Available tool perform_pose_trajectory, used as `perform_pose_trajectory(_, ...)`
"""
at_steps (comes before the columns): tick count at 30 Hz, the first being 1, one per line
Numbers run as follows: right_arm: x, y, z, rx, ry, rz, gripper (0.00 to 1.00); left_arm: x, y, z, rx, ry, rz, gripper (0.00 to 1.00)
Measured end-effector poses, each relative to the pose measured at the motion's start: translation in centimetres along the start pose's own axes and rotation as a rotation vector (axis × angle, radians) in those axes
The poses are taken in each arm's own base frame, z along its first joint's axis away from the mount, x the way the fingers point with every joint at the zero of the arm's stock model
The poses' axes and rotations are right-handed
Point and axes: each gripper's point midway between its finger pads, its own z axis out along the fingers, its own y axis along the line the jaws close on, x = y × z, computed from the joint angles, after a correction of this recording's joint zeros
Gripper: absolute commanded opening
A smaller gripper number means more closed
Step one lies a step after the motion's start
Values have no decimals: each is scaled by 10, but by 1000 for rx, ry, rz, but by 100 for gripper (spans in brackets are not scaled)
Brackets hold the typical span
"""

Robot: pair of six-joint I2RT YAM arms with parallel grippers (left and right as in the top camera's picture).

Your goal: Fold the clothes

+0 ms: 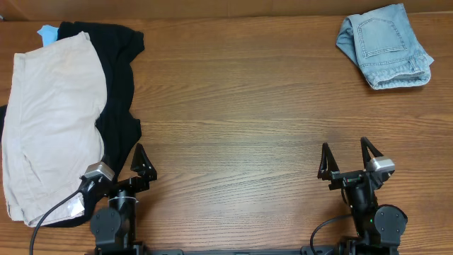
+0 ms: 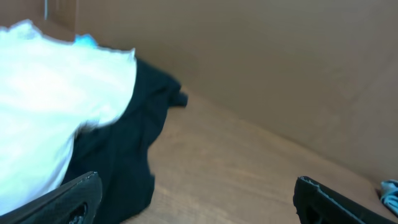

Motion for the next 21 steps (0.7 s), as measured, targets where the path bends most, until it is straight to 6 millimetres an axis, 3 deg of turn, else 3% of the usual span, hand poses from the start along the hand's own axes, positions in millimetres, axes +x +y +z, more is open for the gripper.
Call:
perform_pose_trajectory(3,-2,8,0,-47,-5,-4,100,-9,-10,0,48,-32,82,100)
perform_pose_trajectory(10,-6,19,-2,-104,8,-4,100,1,-9,-4,33,67,214,100)
perform_pose_trajectory(17,-55,33,-7,-127,-5,-9,100,-36,-28,2,19,114,252,100)
perform_pose_trajectory(21,-72,36,-3,-127,52,12,100,-49,-35,15,-18,240,258,100)
